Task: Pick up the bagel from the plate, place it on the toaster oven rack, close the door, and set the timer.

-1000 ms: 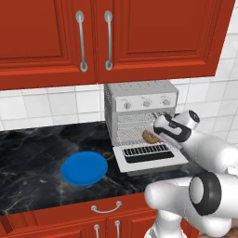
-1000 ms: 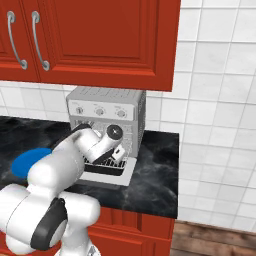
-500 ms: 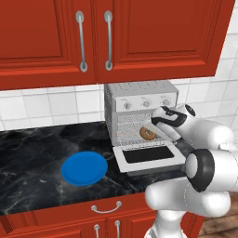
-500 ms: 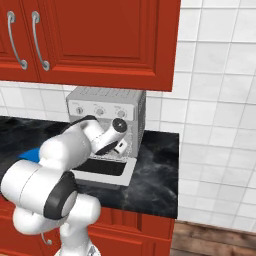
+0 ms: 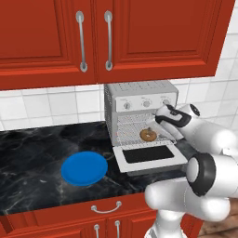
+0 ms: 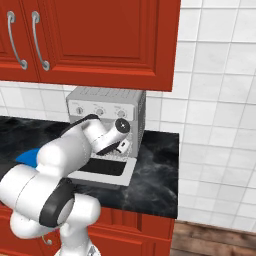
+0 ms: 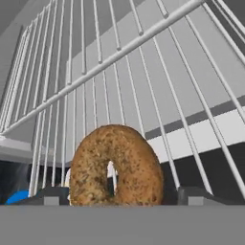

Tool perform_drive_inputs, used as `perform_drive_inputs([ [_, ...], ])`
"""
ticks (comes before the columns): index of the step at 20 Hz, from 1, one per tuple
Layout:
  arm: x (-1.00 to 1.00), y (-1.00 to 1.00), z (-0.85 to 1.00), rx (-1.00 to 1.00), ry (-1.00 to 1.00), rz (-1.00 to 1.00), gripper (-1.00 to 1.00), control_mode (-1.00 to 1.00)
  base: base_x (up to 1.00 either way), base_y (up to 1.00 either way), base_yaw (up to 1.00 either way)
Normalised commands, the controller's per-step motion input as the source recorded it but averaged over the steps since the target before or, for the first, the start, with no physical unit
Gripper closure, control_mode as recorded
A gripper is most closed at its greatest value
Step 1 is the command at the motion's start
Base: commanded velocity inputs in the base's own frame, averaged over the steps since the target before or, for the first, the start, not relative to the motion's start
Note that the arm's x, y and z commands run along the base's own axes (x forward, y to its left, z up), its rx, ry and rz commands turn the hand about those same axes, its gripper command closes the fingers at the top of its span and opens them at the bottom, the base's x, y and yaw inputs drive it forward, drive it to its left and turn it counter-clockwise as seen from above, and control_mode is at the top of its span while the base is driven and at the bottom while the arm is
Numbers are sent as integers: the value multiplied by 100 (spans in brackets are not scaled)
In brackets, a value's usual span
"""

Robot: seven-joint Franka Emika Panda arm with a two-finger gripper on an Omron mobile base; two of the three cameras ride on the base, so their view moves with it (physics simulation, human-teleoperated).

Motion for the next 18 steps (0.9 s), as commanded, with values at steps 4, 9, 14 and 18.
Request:
perform_drive_inputs([
  [4,-25,-4,47,0,-12,0,-100,-100,0,0,0],
  [9,-64,-6,39,0,-5,0,-100,-100,0,0,0],
  [14,-49,-3,1,-2,15,0,-100,-100,0,0,0],
  [18,-4,0,-16,-7,20,0,-100,-100,0,0,0],
])
